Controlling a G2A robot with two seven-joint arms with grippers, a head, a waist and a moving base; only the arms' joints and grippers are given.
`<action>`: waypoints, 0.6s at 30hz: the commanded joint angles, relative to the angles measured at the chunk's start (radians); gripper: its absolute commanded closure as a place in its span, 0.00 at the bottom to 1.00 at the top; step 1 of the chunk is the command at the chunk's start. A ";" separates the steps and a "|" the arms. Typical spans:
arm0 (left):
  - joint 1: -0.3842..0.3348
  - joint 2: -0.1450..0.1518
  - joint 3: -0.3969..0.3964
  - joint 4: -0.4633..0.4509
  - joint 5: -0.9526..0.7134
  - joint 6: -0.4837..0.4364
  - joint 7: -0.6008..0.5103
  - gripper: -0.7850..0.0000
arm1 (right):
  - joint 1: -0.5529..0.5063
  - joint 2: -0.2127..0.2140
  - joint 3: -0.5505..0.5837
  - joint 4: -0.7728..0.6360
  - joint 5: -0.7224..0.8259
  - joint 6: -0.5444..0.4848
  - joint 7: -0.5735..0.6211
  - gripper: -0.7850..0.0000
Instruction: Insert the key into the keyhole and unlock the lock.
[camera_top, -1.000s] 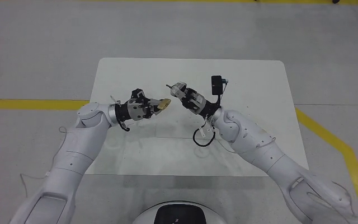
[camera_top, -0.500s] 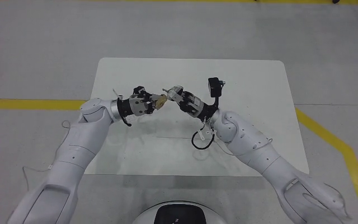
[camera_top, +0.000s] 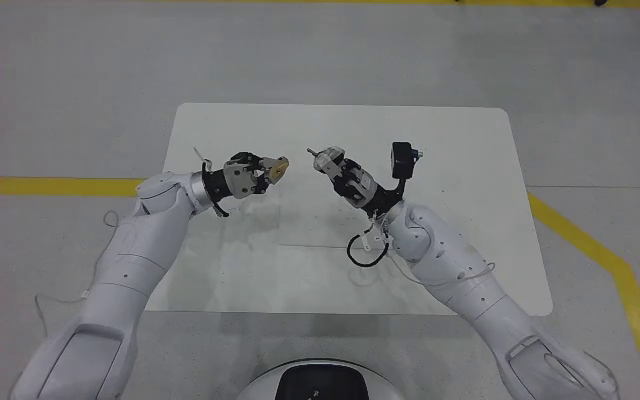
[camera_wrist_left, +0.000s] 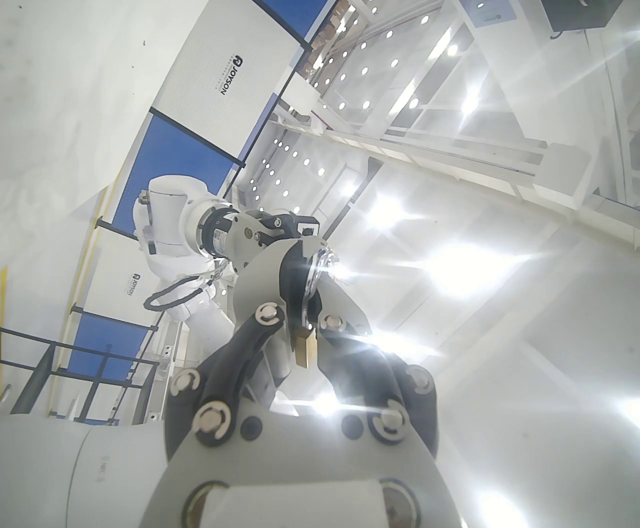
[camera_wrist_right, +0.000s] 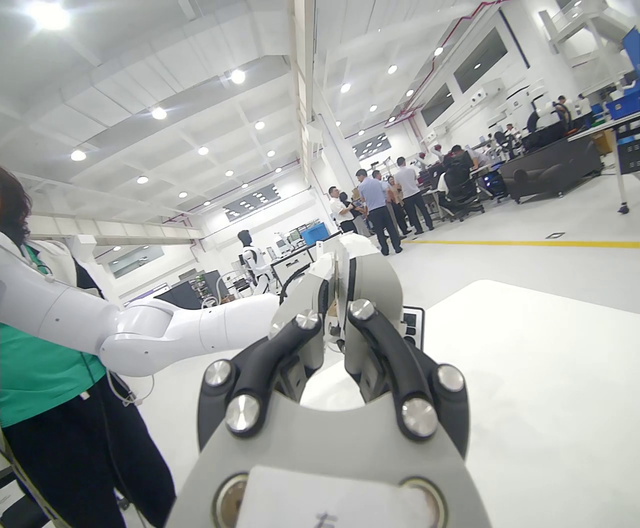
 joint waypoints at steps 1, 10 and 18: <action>0.000 0.000 0.000 0.000 0.000 -0.001 0.000 1.00 | -0.009 0.000 0.004 -0.009 -0.004 0.007 -0.004 1.00; 0.000 0.000 0.000 0.000 0.000 -0.001 0.000 1.00 | -0.009 0.000 0.004 -0.009 -0.004 0.007 -0.004 1.00; 0.022 -0.004 0.007 -0.038 -0.014 0.013 0.047 1.00 | -0.011 0.016 0.060 -0.017 -0.091 0.077 0.028 1.00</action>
